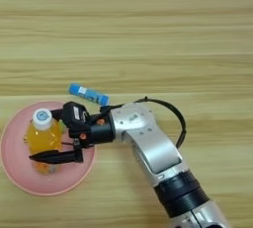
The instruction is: Move the objects on the table
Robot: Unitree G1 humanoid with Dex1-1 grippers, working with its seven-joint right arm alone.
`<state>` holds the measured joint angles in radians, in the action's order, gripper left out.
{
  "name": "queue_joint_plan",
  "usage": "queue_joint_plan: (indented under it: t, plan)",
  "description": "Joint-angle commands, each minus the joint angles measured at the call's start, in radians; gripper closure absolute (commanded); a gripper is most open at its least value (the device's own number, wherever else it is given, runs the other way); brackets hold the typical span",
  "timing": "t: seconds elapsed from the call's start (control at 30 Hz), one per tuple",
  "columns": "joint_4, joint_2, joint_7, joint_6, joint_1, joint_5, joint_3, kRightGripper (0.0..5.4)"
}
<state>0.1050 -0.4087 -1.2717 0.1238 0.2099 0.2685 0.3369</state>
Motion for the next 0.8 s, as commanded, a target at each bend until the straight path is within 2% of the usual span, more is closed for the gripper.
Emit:
queue_joint_plan:
  t: [0.03,0.1,0.17,0.57,0.8]
  plan:
    - [0.024,-0.005,0.034,-0.017,0.055,-0.007,-0.014,1.91]
    - [0.019,-0.005,0.034,-0.015,0.056,-0.008,-0.014,1.91]
    - [0.016,-0.004,0.034,-0.014,0.056,-0.007,-0.014,1.45]
    - [0.021,0.0,0.034,-0.014,0.056,0.003,-0.018,0.09]
    - [0.055,0.0,0.03,-0.01,0.054,0.03,-0.036,0.03]
